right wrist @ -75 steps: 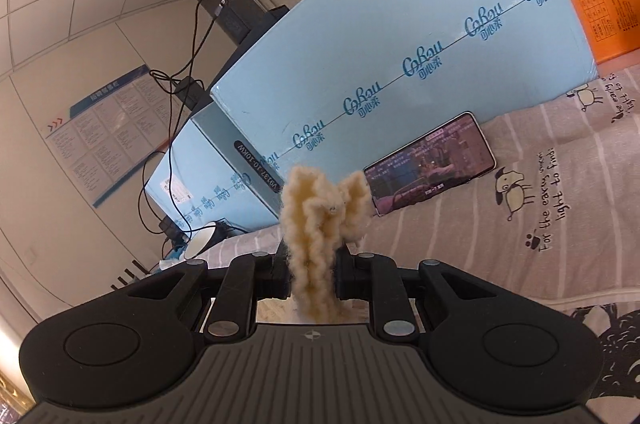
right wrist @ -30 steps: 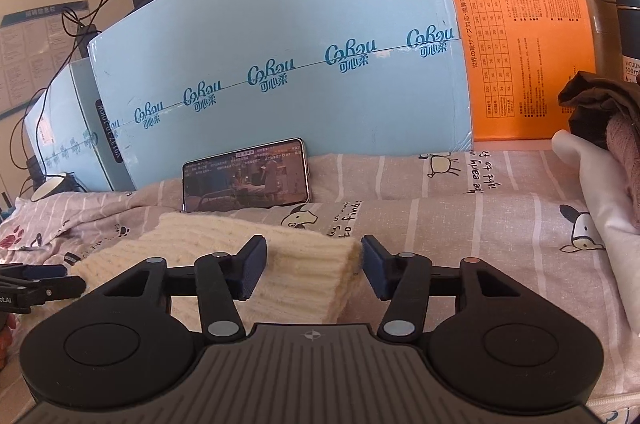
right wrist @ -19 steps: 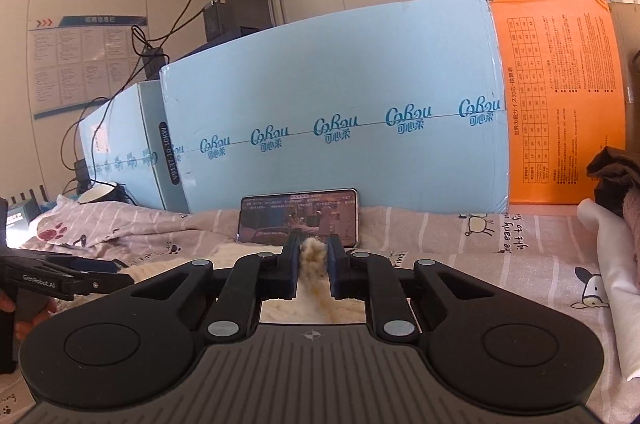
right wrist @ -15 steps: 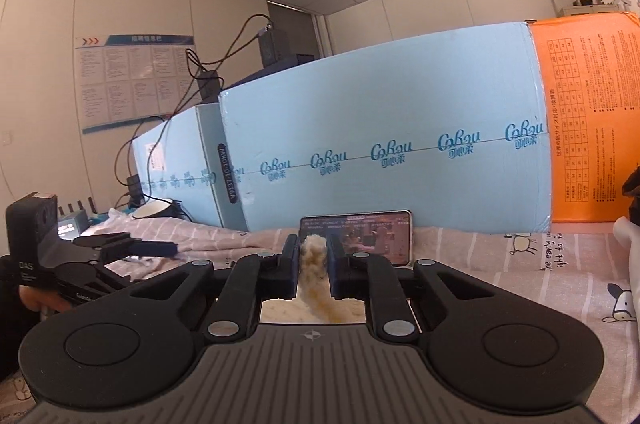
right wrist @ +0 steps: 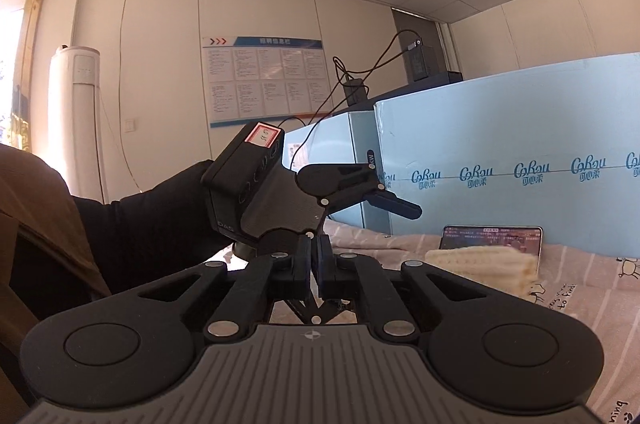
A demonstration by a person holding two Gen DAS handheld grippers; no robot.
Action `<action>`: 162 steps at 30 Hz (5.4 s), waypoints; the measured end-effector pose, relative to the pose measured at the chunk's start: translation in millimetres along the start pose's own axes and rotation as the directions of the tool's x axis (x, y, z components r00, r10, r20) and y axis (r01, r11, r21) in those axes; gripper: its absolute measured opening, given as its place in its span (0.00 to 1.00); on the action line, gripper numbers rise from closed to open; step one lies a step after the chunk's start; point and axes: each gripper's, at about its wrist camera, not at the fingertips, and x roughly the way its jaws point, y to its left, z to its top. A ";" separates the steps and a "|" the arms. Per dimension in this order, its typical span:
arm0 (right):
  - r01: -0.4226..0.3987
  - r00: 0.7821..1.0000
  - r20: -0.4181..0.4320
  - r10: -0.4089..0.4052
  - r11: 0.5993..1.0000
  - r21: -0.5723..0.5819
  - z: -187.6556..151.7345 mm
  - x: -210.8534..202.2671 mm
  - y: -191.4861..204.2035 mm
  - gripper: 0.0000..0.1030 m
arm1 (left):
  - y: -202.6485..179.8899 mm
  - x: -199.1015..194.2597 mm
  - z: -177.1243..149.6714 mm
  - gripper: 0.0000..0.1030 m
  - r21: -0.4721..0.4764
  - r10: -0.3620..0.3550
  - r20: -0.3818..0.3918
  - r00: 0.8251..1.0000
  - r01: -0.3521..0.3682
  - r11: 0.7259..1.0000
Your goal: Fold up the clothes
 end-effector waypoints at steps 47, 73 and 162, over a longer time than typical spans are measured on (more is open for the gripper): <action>0.017 0.996 -0.086 -0.021 0.999 -0.039 -0.4 14.9 -13.4 0.13 | 6.3 -3.1 -15.5 0.33 0.052 -0.099 -0.024 0.995 0.100 0.994; 0.074 0.966 -0.245 -0.079 0.997 -0.032 -40.0 -67.6 78.9 0.14 | -153.1 -147.4 -35.6 0.16 -0.119 -0.111 0.135 0.985 0.128 0.985; 0.697 0.717 -0.355 -0.600 0.608 0.381 -43.5 40.8 -37.0 0.94 | 15.3 1.7 -35.3 0.15 -0.520 0.435 -0.271 0.859 -0.511 0.684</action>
